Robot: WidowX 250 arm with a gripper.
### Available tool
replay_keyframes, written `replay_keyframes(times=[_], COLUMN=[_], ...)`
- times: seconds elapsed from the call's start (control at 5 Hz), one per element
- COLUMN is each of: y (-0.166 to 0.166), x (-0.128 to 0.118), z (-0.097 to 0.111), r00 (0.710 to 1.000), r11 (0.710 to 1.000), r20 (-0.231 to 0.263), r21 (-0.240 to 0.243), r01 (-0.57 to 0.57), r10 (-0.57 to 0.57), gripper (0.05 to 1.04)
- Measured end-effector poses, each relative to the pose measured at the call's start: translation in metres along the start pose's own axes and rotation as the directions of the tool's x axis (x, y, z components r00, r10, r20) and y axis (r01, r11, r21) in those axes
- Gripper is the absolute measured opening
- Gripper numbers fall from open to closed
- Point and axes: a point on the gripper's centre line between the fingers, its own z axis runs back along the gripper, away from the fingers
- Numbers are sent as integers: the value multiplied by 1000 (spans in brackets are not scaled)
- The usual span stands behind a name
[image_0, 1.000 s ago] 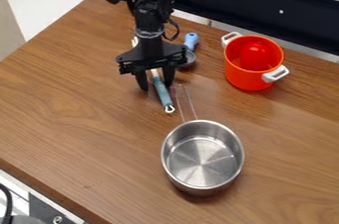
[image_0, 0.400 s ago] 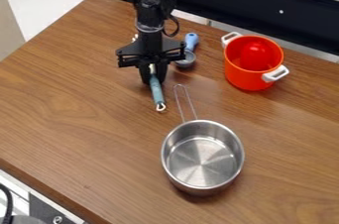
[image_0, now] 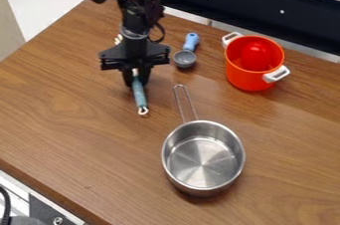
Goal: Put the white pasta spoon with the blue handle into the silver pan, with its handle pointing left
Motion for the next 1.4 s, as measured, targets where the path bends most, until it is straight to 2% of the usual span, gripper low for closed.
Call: replay_keyframes(times=[0.2, 0.4, 0.6, 0.8, 1.0, 1.2, 1.4], y=[4, 7, 10, 16, 19, 17, 5], x=[-3, -15, -33, -58, -78, -104, -128], z=[13, 19, 34, 51, 68, 79, 83], r00=[998, 984, 951, 895, 853, 773, 663], r11=[998, 984, 954, 904, 872, 799, 686], r20=[21, -32, -90, -135, -177, -203, -178], r21=[-7, 33, 11, -35, -89, -113, -151], r01=[59, 174, 299, 425, 482, 591, 712], r10=[-59, -173, -297, -426, -490, -601, -727], gripper=[204, 204, 204, 204, 204, 204, 204])
